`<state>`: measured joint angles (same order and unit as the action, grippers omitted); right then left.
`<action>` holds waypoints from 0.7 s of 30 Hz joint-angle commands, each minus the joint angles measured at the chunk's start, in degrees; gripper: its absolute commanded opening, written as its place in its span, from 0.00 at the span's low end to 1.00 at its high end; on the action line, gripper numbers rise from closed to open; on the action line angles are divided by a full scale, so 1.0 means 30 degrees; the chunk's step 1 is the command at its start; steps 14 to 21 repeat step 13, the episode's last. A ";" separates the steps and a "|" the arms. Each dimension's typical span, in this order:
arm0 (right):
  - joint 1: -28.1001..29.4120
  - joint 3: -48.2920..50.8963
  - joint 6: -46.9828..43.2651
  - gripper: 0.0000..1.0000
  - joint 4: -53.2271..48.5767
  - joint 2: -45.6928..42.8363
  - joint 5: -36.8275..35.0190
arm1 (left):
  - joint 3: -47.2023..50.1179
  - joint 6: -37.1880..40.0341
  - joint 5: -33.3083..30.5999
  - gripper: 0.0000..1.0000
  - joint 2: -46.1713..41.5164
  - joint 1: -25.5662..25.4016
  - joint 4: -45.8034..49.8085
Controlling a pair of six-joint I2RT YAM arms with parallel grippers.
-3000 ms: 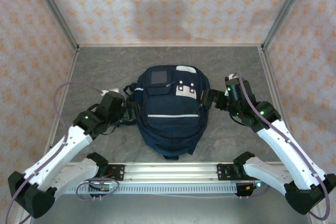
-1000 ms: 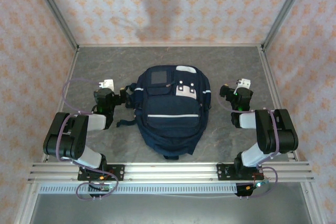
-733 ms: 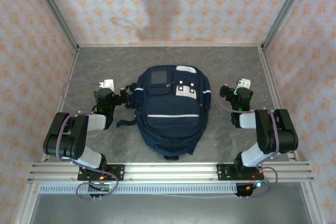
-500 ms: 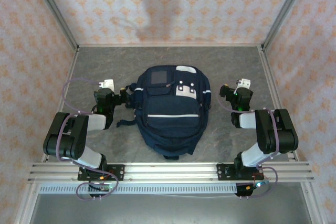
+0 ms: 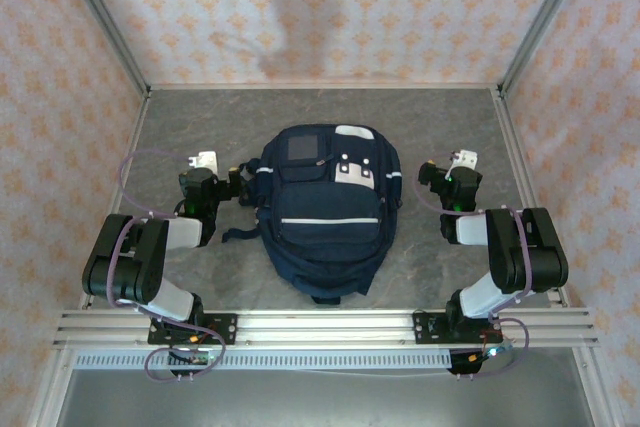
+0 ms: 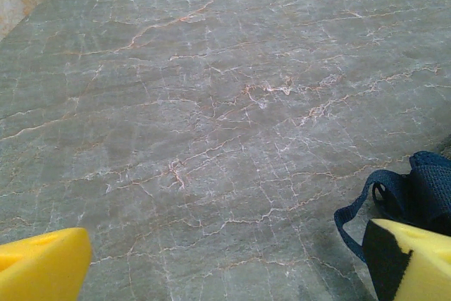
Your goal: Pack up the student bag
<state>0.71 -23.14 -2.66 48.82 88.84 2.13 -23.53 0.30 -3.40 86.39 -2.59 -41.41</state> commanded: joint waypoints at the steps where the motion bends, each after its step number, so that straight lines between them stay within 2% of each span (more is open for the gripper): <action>1: -0.0002 0.0124 -0.0207 0.99 0.0134 -0.0153 -0.0153 | -0.0389 0.0237 -0.0039 1.00 -0.0148 0.0102 -0.0275; 21: -0.0002 0.0109 -0.0199 0.99 0.0134 -0.0148 -0.0154 | -0.0389 0.0229 -0.0035 1.00 -0.0147 0.0102 -0.0246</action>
